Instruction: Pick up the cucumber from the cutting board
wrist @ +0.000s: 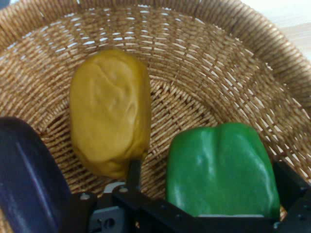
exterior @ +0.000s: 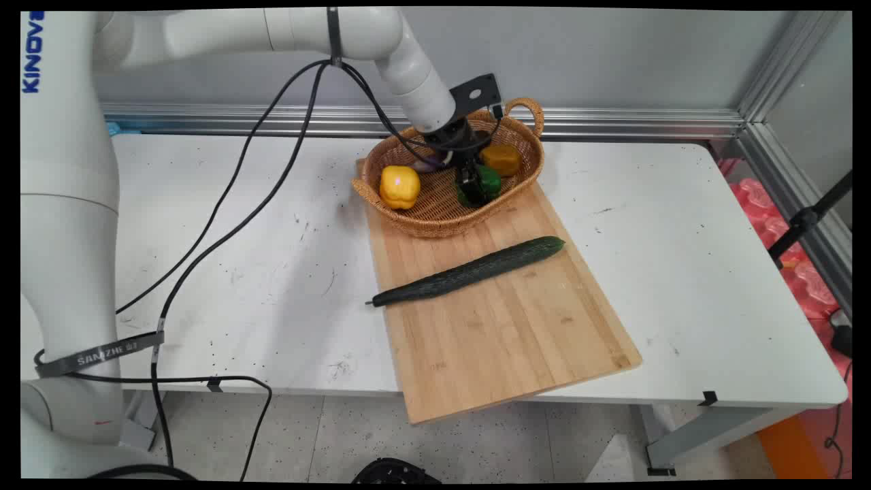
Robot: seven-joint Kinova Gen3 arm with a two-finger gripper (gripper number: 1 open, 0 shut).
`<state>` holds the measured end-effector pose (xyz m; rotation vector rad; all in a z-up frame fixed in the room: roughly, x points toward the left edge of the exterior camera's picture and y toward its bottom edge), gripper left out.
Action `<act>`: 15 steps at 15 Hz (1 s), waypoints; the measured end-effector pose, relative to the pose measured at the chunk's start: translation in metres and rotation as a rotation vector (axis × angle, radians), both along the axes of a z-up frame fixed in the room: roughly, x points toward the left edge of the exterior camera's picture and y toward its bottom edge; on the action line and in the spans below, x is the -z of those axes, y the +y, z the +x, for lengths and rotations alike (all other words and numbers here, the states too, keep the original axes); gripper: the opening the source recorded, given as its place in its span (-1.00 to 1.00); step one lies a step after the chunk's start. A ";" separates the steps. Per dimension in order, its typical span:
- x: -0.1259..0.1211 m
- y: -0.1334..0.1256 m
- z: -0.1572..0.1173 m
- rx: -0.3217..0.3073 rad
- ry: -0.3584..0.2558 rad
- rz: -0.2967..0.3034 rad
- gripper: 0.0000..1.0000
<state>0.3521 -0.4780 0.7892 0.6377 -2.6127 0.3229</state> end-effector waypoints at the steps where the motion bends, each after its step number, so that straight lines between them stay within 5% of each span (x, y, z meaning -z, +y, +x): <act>1: -0.002 0.000 0.001 0.002 0.000 -0.002 1.00; 7: -0.035 0.014 0.013 0.019 0.001 -0.016 1.00; 15: -0.099 0.075 0.044 -0.043 0.020 -0.003 1.00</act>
